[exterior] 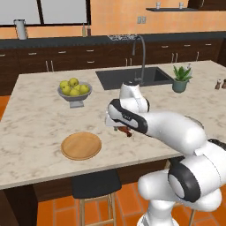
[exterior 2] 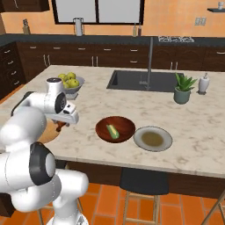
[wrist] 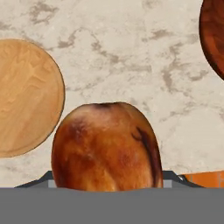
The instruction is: Pick the chicken drumstick and corn from their plates and place them in the bowl. Then put the bowl in the fridge.
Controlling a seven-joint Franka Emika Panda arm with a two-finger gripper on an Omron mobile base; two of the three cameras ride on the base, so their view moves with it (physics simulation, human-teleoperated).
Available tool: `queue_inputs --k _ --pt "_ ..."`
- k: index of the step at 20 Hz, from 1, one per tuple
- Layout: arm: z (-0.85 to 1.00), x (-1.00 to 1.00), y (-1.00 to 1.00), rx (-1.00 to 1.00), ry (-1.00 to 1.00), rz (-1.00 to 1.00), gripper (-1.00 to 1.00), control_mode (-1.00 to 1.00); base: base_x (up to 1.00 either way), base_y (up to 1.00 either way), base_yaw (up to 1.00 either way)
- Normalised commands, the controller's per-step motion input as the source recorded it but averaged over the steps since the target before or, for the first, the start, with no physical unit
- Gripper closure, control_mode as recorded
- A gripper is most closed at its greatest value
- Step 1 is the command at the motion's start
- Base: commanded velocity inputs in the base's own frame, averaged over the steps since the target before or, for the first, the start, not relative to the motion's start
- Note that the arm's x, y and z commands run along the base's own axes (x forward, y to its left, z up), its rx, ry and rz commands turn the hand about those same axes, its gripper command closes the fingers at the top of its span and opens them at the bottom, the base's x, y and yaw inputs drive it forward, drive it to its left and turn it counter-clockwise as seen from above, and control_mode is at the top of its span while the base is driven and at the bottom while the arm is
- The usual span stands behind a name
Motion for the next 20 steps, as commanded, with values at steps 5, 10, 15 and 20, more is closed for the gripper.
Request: queue_inputs --k 5,10,15,20 --pt "0.12 0.18 -1.00 0.01 0.12 -0.04 1.00 -1.00 0.00 0.00 0.00" --pt "-0.03 0.34 -1.00 0.00 0.10 0.00 1.00 -1.00 0.00 0.00 0.00" --pt "-0.23 0.70 -0.94 0.00 0.18 0.00 1.00 -1.00 0.00 0.00 0.00" --pt "-0.57 0.42 -0.35 -0.03 0.15 0.00 1.00 -1.00 0.00 0.00 0.00"
